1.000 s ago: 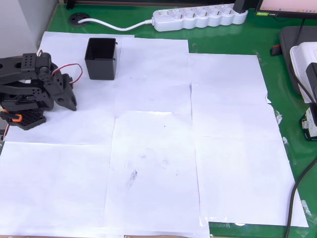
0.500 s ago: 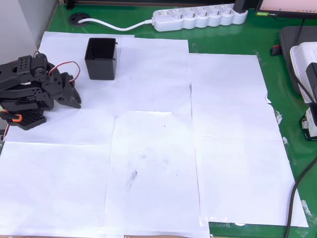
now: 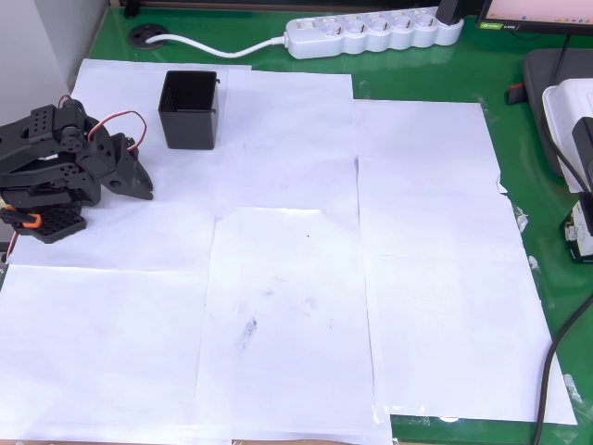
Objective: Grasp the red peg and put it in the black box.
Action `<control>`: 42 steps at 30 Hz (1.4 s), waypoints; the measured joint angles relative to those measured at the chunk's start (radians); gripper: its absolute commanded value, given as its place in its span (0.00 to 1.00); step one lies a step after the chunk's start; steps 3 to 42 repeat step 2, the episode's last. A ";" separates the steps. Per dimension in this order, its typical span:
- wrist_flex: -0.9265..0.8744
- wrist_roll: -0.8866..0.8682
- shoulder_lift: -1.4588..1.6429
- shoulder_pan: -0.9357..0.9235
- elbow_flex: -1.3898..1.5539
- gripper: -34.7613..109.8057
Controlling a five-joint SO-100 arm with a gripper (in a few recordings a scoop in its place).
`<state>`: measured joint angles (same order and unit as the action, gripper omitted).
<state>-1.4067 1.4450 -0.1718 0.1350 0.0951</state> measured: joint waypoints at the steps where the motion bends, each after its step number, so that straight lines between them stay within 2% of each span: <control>1: 0.000 0.000 0.000 0.000 0.000 0.24; 42: 0.000 0.000 0.000 0.000 0.000 0.24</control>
